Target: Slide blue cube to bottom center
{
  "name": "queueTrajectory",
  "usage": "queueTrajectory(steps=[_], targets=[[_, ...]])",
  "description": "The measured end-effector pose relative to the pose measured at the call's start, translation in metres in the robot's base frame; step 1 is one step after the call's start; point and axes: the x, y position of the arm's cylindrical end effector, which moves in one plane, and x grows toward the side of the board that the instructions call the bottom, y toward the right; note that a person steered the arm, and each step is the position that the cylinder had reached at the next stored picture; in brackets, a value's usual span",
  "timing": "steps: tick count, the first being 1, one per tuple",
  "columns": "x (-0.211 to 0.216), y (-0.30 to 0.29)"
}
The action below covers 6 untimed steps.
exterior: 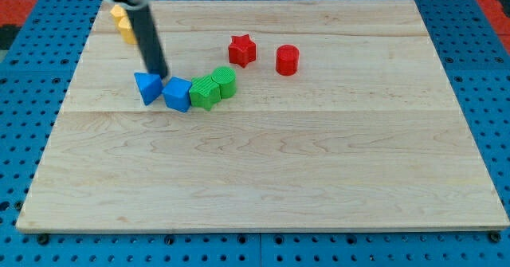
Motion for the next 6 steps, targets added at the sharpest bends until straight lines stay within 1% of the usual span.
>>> queueTrajectory(steps=[2,3,4,5,6], targets=[[0.085,0.022],[0.104,0.042],[0.074,-0.029],[0.132,-0.018],[0.144,0.069]])
